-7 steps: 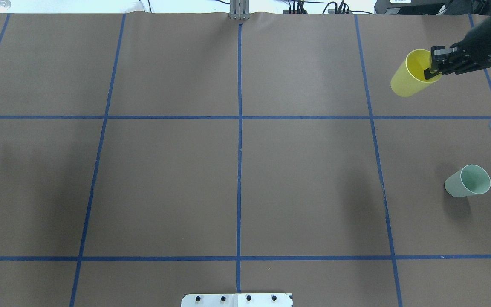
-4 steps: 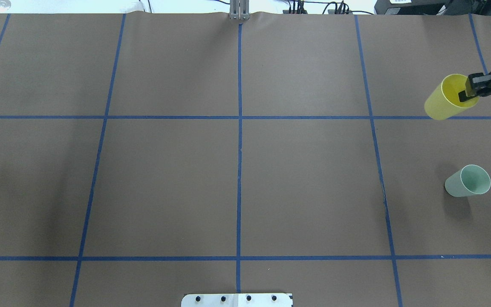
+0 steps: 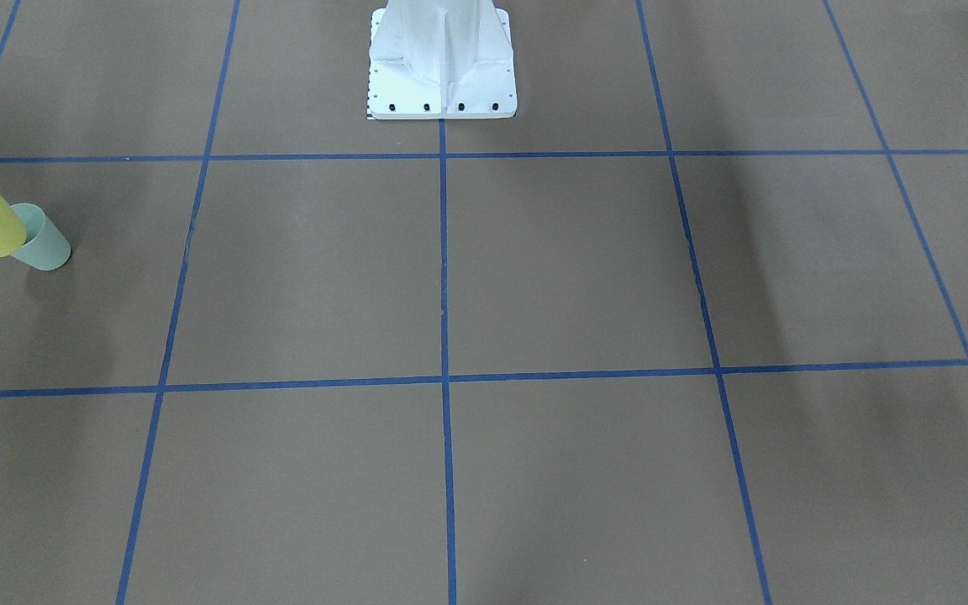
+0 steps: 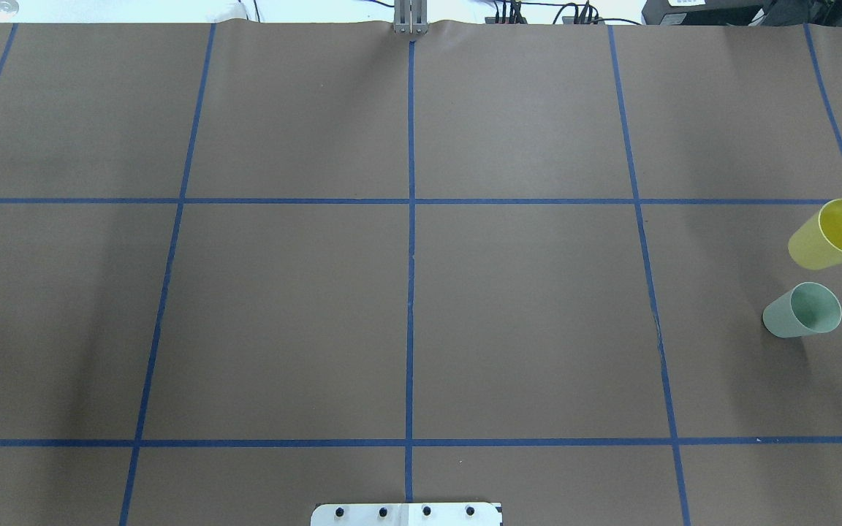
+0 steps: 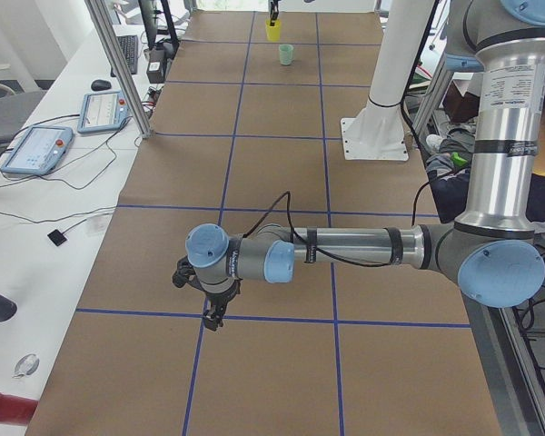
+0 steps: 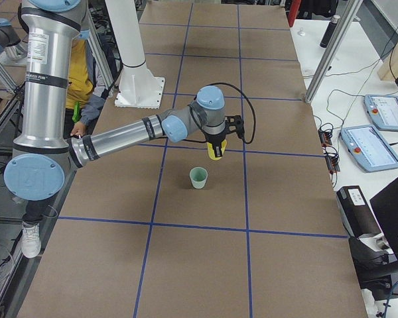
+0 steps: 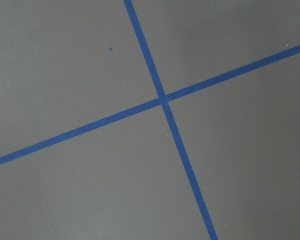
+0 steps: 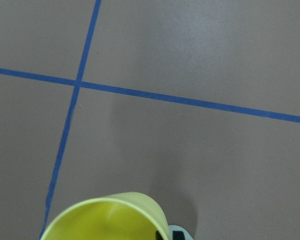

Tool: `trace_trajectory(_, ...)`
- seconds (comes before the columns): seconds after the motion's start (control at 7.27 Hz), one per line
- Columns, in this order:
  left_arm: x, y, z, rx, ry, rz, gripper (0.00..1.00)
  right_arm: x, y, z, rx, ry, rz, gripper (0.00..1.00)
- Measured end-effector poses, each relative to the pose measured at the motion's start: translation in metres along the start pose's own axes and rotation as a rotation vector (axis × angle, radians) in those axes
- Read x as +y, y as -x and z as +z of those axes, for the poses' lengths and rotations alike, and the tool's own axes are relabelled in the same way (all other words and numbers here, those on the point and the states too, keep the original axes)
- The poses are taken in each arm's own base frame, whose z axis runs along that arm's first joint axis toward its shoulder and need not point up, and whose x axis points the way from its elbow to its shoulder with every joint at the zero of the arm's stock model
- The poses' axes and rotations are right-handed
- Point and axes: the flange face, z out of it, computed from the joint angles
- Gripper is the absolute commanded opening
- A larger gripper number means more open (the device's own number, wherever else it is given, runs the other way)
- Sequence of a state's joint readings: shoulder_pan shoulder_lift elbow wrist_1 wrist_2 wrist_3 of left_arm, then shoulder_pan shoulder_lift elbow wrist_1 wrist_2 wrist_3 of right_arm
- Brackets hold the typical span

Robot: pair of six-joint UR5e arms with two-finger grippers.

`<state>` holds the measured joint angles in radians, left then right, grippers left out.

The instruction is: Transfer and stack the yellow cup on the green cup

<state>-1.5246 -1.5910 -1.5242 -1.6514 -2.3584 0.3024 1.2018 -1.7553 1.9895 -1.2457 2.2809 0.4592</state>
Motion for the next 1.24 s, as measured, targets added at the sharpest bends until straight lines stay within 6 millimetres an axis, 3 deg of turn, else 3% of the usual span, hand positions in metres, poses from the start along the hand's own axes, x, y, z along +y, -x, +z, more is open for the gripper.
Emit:
trace_trajectory(0.28, 0.001, -0.002, 0.001, 0.021, -0.007, 0.005, 1.00, 0.029, -0.025, 0.018, -0.067, 0.008, -0.007, 0.00)
trace_trajectory(0.83, 0.003, -0.002, 0.001, 0.025, -0.009, 0.006, 1.00, 0.051, -0.035, 0.027, -0.074, 0.037, 0.036, 0.00)
trace_trajectory(1.24, 0.012, -0.002, 0.003, 0.027, -0.005, 0.002, 1.00, 0.055, -0.032, 0.038, -0.039, 0.048, 0.023, 0.00)
